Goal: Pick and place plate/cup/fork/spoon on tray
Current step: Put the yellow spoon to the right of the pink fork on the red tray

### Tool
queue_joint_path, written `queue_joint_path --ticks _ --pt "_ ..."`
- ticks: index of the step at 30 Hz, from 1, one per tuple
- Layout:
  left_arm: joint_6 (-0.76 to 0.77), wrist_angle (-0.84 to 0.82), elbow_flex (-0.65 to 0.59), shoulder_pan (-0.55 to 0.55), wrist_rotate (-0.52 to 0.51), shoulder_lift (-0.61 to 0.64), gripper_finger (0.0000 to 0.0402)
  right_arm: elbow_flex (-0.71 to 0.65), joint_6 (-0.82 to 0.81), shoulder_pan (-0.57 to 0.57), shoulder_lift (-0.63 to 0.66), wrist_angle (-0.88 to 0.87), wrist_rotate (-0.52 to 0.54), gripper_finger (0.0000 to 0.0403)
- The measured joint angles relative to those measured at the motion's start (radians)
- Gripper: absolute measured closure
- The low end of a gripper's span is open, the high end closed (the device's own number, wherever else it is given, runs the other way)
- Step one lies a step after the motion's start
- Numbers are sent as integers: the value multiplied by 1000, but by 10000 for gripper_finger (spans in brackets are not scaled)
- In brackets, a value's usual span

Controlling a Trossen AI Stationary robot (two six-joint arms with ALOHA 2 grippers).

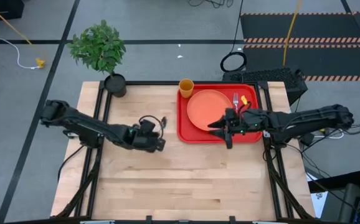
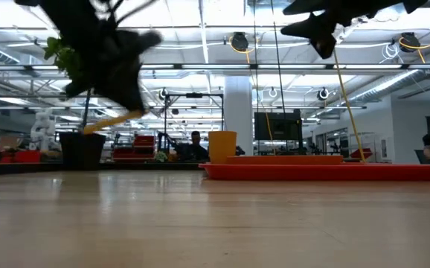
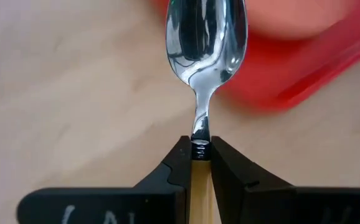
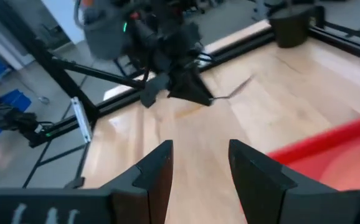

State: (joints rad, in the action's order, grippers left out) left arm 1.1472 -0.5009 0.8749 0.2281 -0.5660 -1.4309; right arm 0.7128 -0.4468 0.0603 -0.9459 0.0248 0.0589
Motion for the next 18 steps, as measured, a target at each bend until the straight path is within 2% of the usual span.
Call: queue_joint_path --ticks 4,10,14,18 --pt "-248 282 1 -13 -69 67 363 0 61 36 -91 133 0 255" --pt "-622 752 1 -8 -66 70 364 0 113 80 -232 392 1 249" --pt "-753 942 1 -4 -64 37 364 0 137 97 -306 492 31 239" --pt "-803 1078 1 0 -62 -12 358 0 138 121 -366 536 131 222"
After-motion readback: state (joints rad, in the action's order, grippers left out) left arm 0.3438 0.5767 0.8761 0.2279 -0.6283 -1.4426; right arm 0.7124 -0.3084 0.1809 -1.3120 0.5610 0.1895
